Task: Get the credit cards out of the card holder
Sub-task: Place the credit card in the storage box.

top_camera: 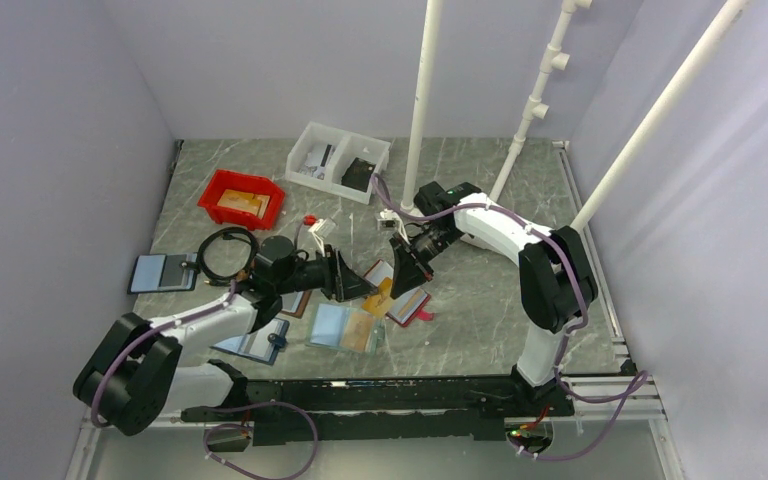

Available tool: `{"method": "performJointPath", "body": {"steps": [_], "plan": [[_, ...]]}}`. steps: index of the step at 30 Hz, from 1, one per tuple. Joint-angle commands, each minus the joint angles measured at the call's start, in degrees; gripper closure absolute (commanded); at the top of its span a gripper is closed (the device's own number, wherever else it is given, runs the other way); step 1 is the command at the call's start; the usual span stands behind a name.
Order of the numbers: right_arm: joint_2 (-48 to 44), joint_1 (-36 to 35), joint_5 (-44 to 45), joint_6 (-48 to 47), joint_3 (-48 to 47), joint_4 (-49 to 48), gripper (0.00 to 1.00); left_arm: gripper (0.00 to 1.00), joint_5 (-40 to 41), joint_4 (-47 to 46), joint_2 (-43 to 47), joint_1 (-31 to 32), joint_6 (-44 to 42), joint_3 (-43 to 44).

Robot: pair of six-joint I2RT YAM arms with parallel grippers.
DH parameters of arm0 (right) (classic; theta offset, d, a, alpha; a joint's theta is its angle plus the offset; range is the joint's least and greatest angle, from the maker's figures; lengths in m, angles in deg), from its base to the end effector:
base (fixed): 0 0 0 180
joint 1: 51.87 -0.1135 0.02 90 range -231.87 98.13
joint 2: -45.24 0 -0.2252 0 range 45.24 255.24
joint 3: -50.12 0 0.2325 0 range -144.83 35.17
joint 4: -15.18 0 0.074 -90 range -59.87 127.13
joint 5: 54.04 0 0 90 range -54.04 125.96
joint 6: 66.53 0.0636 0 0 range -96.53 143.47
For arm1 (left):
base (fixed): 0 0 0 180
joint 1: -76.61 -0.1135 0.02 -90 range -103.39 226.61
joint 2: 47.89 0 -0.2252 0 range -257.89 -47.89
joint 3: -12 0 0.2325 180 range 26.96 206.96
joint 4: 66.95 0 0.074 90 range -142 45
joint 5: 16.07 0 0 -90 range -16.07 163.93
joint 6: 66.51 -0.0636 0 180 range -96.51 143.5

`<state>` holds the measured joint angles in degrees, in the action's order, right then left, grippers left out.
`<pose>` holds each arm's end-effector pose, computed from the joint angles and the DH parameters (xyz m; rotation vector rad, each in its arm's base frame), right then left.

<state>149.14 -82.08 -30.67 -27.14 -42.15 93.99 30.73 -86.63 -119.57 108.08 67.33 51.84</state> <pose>0.2308 0.2019 0.1860 -1.6021 1.8915 1.6051 0.2028 -0.1752 0.1793 0.4060 1.9876 -1.5589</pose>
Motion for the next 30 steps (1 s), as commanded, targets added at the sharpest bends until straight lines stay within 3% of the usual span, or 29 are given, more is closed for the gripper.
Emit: {"method": "performJointPath", "body": {"steps": [1,5,9,15,23,25,26,28,30], "plan": [[-2.6,0.1,-2.5,-5.6,-2.0,3.4,1.0,0.04,5.2,2.3,6.2,-0.1,0.2,-1.0],[-2.0,0.3,-2.8,-7.7,-2.5,5.5,1.0,0.0,8.2,0.6,11.6,-0.2,2.0,-6.5],[-1.1,0.3,-3.3,-8.9,-2.9,6.8,1.0,0.01,5.5,0.3,14.1,-0.2,1.0,-7.9],[-0.6,0.3,-4.4,-8.8,-3.0,7.1,1.0,0.13,1.4,4.1,10.0,-0.1,-1.8,-3.7],[0.3,0.3,-4.7,-8.0,-3.2,6.9,1.0,0.51,-6.5,-3.4,-0.4,1.8,0.4,-0.2],[0.4,0.3,-4.7,-7.4,-3.1,6.5,1.0,0.54,-8.2,-4.1,-1.9,2.0,0.6,0.3],[0.3,0.3,-4.6,-7.4,-3.1,6.4,1.0,0.6,-8.8,-4.9,-2.4,2.2,0.6,0.4],[0.1,0.3,-4.3,-7.3,-3.1,6.3,1.0,0.96,-10.6,-5.5,-3.2,2.2,0.7,0.8],[-0.6,0.3,-2.8,-6.2,-3.0,5.5,0.95,1.0,-11.5,-4.4,-3.4,2.2,0.5,1.7]]}}
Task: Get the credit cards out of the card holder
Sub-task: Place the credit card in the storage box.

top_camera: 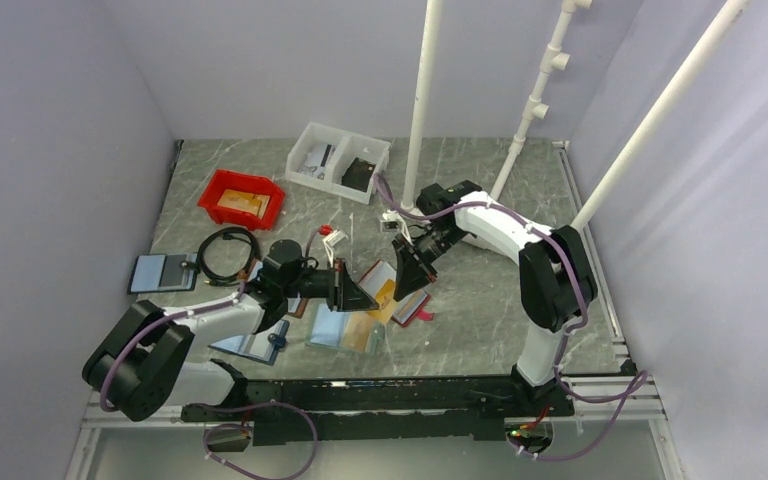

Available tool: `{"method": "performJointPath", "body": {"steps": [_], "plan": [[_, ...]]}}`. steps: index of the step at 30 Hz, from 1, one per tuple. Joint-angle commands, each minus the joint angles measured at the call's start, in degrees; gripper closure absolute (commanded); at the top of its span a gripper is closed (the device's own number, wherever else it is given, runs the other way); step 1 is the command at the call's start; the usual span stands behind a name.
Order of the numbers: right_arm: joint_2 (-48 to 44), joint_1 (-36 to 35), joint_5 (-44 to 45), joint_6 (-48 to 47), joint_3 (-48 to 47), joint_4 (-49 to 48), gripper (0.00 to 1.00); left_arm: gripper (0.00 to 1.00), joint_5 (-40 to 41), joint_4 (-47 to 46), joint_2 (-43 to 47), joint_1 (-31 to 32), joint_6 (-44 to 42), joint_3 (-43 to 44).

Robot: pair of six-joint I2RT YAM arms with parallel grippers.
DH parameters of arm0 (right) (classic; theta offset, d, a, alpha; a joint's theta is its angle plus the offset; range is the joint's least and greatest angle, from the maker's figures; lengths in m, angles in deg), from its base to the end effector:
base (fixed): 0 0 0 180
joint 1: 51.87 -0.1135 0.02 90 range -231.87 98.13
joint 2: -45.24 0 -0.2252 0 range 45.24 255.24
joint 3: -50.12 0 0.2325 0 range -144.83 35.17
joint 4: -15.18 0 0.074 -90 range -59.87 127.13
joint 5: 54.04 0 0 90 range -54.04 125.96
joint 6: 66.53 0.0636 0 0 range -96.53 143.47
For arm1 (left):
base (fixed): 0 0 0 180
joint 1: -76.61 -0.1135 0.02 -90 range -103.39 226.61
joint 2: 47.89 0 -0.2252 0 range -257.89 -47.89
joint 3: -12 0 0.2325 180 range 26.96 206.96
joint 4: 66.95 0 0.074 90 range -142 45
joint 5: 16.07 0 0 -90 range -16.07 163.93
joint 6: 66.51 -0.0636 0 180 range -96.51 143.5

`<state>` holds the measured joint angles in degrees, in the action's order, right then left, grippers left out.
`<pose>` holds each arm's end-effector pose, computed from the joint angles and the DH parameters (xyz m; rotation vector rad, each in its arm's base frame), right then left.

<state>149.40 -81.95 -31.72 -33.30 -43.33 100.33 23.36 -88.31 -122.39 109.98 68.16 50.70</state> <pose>0.2245 0.1980 0.1910 -1.6368 1.8527 1.6410 0.1894 -0.1836 0.1660 0.5262 2.0405 -1.6919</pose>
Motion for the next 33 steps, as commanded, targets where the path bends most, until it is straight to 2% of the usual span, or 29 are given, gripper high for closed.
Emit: {"method": "performJointPath", "body": {"steps": [1,2,3,5,8,11,15,18,21,23,26,33], "plan": [[-1.5,0.2,-0.6,1.0,-1.6,-1.6,0.83,1.0,-3.5,-1.2,0.1,0.1,-0.7,3.2],[-2.4,0.2,0.7,2.3,-1.4,-2.5,0.66,1.0,-2.2,3.7,1.3,-0.5,-1.6,4.0],[-3.6,0.2,2.8,3.1,-1.2,-3.2,0.54,1.0,-0.5,8.8,3.3,-1.5,-3.6,4.9],[-8.0,0.3,9.3,6.1,0.4,-6.7,0.36,1.0,3.9,22.1,8.3,-4.3,-7.2,7.3],[-18.3,0.9,22.4,13.0,7.1,-17.7,0.15,1.0,11.1,40.5,14.6,-9.9,-14.7,13.0],[-24.4,4.2,27.1,12.7,11.3,-21.3,0.02,1.0,13.7,51.5,15.2,-17.6,-21.4,20.1],[-29.0,8.7,25.8,10.5,14.2,-21.4,0.01,1.0,6.4,51.3,9.0,-30.9,-21.3,27.5],[-30.3,9.4,25.9,9.3,15.9,-22.0,0.0,1.0,0.9,44.1,3.0,-39.2,-13.9,29.8],[-29.7,9.9,26.4,9.5,15.9,-22.2,0.0,1.0,1.5,35.5,-3.0,-43.5,-2.3,29.4],[-28.8,10.0,26.2,9.3,15.2,-21.5,0.0,1.0,3.7,31.3,-6.9,-45.5,4.9,29.1],[-27.7,9.9,25.4,9.1,14.8,-20.8,0.01,1.0,8.3,28.3,-11.9,-46.7,9.8,30.4],[-26.4,9.8,24.3,9.0,15.2,-20.9,0.01,1.0,30.4,39.3,-17.0,-46.4,15.2,38.9]]}}
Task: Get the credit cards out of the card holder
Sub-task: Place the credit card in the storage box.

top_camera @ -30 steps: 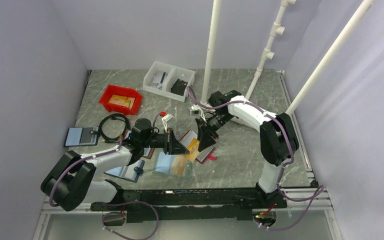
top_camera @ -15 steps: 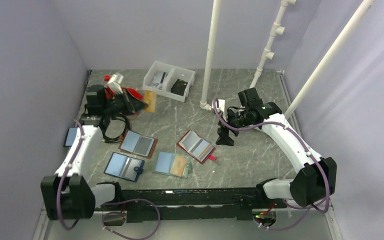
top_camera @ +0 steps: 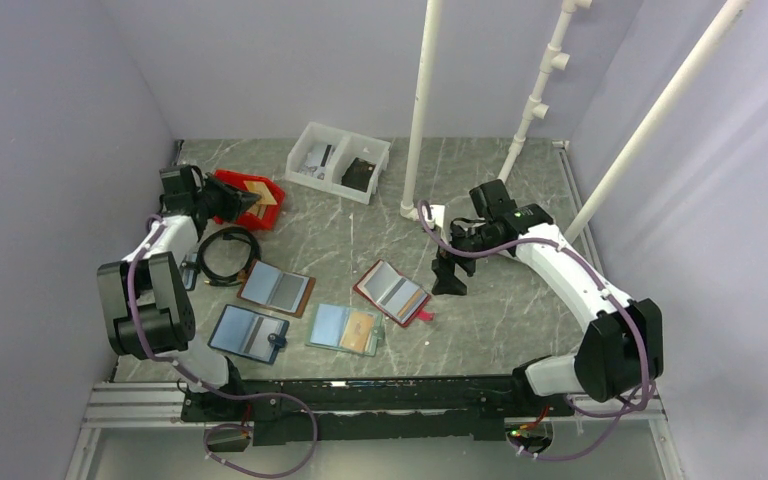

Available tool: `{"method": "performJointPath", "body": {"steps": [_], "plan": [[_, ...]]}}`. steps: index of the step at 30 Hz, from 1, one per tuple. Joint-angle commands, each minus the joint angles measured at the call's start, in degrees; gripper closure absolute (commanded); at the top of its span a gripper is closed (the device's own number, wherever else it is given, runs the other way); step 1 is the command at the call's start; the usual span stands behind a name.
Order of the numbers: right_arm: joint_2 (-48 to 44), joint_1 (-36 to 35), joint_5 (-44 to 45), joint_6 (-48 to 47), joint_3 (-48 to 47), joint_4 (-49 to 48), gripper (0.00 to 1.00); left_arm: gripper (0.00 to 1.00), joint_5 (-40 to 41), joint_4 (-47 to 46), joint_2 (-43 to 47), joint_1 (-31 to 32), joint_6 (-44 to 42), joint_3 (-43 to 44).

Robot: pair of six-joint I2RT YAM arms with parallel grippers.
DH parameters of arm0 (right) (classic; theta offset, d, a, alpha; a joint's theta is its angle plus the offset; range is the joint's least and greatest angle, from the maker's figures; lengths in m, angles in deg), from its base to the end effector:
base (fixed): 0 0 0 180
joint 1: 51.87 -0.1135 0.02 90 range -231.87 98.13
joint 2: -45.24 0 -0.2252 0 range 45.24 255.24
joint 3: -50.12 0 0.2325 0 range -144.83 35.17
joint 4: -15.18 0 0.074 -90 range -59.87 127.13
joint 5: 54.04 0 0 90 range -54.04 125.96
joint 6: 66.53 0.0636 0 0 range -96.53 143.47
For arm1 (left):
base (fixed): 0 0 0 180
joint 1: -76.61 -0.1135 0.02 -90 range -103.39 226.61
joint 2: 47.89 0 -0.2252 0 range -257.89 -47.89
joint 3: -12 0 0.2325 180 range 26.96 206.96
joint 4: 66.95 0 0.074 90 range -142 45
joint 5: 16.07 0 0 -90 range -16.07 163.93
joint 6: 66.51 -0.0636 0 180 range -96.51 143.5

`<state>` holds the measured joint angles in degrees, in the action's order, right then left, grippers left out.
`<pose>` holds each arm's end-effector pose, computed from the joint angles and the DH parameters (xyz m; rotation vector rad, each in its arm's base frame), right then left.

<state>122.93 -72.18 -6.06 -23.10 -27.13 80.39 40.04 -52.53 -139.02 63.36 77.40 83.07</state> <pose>0.2239 0.1283 0.2213 -1.5241 1.9385 0.7987 0.3462 0.0451 0.1871 -0.9296 2.0427 -1.0383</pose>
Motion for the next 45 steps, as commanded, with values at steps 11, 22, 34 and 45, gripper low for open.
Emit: {"method": "performJointPath", "body": {"steps": [11,22,34,45], "plan": [[2.8,0.1,-1.9,-1.2,-1.1,-0.8,0.0,1.0,21.3,15.1,-9.8,0.6,6.4,18.1],[4.0,0.2,-1.7,-1.9,-0.9,-0.4,0.01,0.71,22.6,9.2,-15.3,0.0,6.7,18.8],[2.1,0.8,-3.3,-3.7,-0.5,0.2,0.01,0.42,16.8,11.1,9.1,-0.4,-3.7,8.7],[-4.9,0.4,0.2,0.9,-0.5,-8.7,0.0,0.16,-27.2,-23.1,17.0,-0.5,5.7,-16.4]]}}
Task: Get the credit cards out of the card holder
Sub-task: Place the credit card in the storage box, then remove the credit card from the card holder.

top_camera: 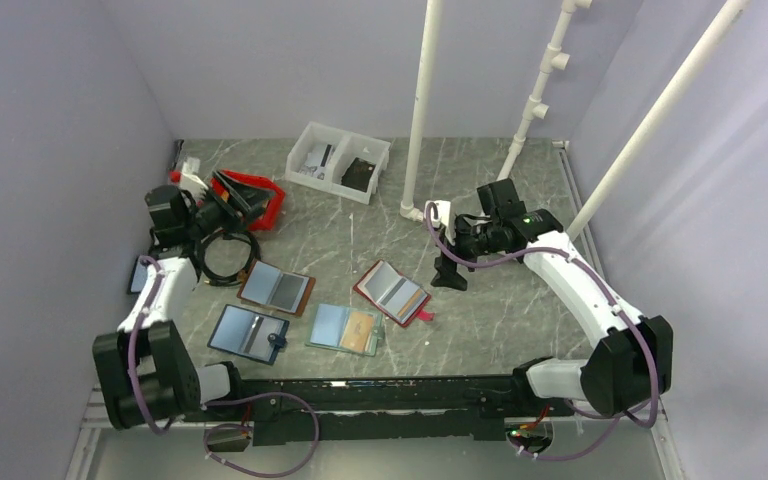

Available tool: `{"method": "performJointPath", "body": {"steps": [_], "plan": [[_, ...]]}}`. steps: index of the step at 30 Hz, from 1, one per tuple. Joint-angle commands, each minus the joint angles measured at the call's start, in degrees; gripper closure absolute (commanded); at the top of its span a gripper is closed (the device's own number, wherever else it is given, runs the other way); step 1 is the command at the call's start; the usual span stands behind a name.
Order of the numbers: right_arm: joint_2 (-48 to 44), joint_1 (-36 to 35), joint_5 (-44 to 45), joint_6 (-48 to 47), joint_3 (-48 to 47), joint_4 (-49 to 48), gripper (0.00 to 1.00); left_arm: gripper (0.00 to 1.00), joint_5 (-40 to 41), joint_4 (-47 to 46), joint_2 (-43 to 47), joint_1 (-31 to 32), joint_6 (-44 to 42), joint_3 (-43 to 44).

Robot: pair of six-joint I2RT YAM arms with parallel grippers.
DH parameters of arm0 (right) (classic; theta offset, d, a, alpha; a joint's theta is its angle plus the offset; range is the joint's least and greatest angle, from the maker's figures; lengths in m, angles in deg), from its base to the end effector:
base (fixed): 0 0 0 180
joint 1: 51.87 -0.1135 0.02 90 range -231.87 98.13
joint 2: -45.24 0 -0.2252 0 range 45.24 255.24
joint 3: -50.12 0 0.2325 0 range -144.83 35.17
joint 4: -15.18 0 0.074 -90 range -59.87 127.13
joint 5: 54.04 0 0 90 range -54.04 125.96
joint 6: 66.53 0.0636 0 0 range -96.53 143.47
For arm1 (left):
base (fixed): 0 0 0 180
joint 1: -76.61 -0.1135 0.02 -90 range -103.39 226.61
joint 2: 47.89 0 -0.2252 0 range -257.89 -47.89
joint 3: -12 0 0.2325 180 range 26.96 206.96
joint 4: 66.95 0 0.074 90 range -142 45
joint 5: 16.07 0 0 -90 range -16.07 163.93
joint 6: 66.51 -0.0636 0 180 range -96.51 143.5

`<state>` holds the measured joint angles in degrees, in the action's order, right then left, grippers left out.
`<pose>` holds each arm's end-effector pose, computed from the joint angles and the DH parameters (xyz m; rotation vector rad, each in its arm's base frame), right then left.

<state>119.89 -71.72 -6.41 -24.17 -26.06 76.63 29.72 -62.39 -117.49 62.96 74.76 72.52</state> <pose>0.2238 0.1264 0.2322 -1.5207 1.8323 0.7382 0.2897 0.0247 0.2597 -0.4819 1.8308 -1.1506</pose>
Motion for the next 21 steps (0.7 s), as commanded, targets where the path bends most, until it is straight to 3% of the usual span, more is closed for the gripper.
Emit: {"method": "performJointPath", "body": {"steps": [1,3,7,11,13,17,21], "plan": [[-1.9,0.0,0.6,2.3,-2.3,-4.9,0.0,0.16,-18.3,-16.9,-5.6,0.0,11.0,-7.3],[-1.6,-0.1,0.3,2.8,-3.4,-4.7,0.0,0.16,-19.8,-21.3,-7.3,0.5,12.3,-8.4],[-0.8,0.3,-0.6,4.1,-3.4,-5.1,0.0,0.15,-20.9,-11.5,-7.1,4.8,2.4,-3.8],[-1.2,0.4,0.5,6.2,-0.9,-8.7,0.0,0.14,-13.0,12.2,-0.9,11.9,-16.6,1.8],[-0.8,0.3,1.3,7.4,-0.3,-9.9,0.0,0.14,-7.2,18.7,2.6,16.5,-23.5,2.7],[-0.5,0.4,1.8,9.1,0.8,-11.8,0.0,0.13,1.8,21.6,8.7,22.2,-29.5,1.4],[-0.7,0.9,0.4,9.5,1.5,-11.8,0.0,0.12,2.5,17.9,11.8,23.2,-29.3,-1.0]]}}
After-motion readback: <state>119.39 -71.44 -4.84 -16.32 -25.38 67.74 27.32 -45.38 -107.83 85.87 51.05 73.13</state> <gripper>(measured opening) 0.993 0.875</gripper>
